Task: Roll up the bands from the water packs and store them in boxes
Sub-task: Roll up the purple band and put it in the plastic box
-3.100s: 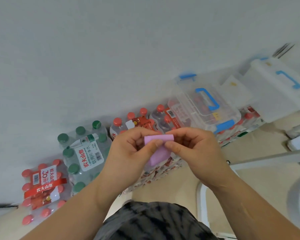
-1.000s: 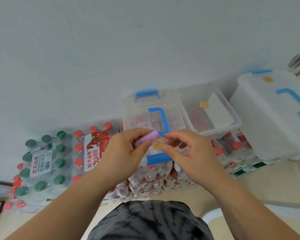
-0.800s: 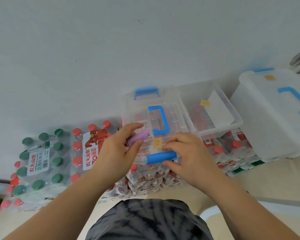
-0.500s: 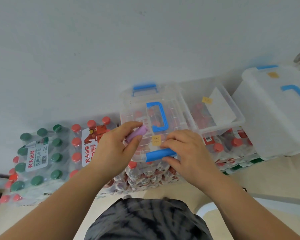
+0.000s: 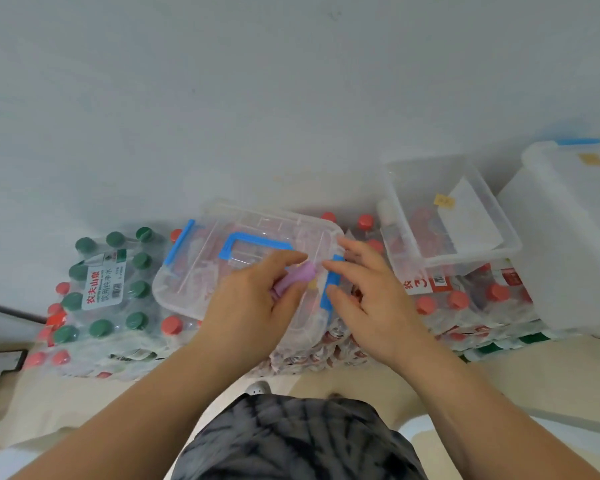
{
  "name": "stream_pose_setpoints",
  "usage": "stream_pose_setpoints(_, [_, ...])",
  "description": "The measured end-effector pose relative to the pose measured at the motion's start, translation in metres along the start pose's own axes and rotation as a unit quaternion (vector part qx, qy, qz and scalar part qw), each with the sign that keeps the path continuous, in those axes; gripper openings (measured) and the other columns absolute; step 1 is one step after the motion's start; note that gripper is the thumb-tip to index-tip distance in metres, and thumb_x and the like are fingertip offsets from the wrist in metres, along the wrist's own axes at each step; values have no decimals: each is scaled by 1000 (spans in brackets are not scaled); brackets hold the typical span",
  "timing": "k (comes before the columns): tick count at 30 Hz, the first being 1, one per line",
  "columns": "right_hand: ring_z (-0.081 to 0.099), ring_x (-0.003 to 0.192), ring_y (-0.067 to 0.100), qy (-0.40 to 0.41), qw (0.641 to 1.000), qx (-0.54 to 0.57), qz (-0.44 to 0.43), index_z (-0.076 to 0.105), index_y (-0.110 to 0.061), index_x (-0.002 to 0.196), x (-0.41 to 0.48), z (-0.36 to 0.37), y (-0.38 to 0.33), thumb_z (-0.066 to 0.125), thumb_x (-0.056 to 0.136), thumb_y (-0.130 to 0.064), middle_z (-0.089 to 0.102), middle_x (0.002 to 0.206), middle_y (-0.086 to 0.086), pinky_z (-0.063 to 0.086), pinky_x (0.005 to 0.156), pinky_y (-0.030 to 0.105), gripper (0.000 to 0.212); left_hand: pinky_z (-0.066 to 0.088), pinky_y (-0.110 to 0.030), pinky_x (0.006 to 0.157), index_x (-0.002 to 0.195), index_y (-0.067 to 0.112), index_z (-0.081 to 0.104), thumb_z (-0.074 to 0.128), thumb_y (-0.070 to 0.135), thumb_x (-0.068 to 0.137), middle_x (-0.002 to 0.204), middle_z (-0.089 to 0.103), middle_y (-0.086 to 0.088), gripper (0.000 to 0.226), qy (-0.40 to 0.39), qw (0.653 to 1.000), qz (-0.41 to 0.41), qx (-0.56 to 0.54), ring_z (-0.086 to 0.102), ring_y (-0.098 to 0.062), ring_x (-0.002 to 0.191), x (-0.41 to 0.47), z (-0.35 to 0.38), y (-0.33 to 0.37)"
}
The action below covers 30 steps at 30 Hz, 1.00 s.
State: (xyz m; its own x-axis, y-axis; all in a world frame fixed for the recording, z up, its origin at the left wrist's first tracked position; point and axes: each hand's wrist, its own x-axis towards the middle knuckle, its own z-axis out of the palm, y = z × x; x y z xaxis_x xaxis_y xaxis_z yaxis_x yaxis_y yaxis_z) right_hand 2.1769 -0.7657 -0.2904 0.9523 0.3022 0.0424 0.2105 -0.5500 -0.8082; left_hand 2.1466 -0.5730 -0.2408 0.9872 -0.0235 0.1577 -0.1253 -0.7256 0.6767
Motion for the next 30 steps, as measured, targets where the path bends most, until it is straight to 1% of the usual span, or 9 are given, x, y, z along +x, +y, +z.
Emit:
stream_pose_setpoints(4, [49, 131, 9, 77, 994, 65, 47, 64, -24, 128, 9, 15, -12, 72, 85, -49, 39, 144, -12, 54, 92, 18, 51, 49, -23, 67, 119, 30, 67, 62, 43, 94, 87, 73, 11, 28, 38, 999, -4, 18, 63, -7, 73, 4, -7, -16])
stream_pose_setpoints(8, [62, 112, 8, 122, 985, 79, 92, 64, -26, 127, 22, 21, -10, 81, 83, -29, 57, 126, -8, 53, 81, 11, 47, 41, -8, 66, 114, 25, 69, 64, 33, 96, 82, 70, 10, 20, 63, 996, 13, 69, 58, -7, 73, 3, -12, -32])
stream_pose_setpoints(11, [67, 104, 1, 123, 975, 143, 117, 65, -25, 129, 31, 24, -11, 79, 85, -22, 66, 122, -7, 58, 84, 19, 46, 42, -10, 69, 107, 22, 71, 65, 29, 96, 79, 68, 10, 15, 64, 994, 32, 77, 54, -6, 72, -1, -10, -41])
stream_pose_setpoints(15, [67, 106, 1, 111, 974, 168, 108, 64, -22, 133, 43, 23, -8, 72, 91, -15, 71, 120, -5, 54, 87, 14, 43, 52, -36, 73, 107, 20, 71, 71, 23, 92, 80, 69, 9, 15, 67, 992, 60, 89, 60, -17, 73, -4, 0, -46])
stream_pose_setpoints(19, [66, 104, -7, 82, 970, 204, 106, 61, -17, 136, 48, 13, 0, 64, 96, -7, 70, 113, -18, 55, 89, 17, 42, 52, -38, 74, 109, 23, 70, 72, 23, 92, 83, 68, 14, 17, 62, 993, 52, 83, 60, -16, 75, 1, 5, -44])
stream_pose_setpoints(21, [65, 108, -6, 60, 977, 177, 106, 59, -21, 139, 49, 9, 6, 61, 99, -11, 69, 116, -19, 55, 91, 19, 41, 53, -37, 75, 110, 23, 70, 71, 24, 92, 85, 70, 12, 18, 63, 994, 40, 78, 61, -17, 77, 2, 4, -43])
stream_pose_setpoints(25, [57, 121, 6, 81, 989, 71, 104, 59, -27, 138, 53, 4, 7, 56, 101, -22, 61, 132, -14, 50, 105, 40, 37, 45, -24, 70, 109, 20, 71, 64, 30, 94, 78, 61, 14, 20, 85, 994, 26, 67, 54, -11, 71, 5, -7, -39])
stream_pose_setpoints(28, [49, 131, 15, 122, 992, -40, 11, 61, -21, 134, 55, 10, -18, 57, 99, -23, 56, 139, -5, 41, 112, 43, 36, 38, -13, 68, 113, 18, 71, 67, 26, 93, 76, 57, 13, 22, 117, 991, -2, 71, 52, -11, 70, 4, -25, -46])
stream_pose_setpoints(30, [45, 135, 23, 108, 987, -112, -50, 63, -20, 130, 57, 19, -46, 59, 95, -28, 55, 142, 2, 36, 115, 45, 36, 41, -15, 69, 116, 20, 70, 66, 27, 93, 78, 60, 9, 25, 131, 989, -30, 70, 54, -14, 73, 3, -42, -59])
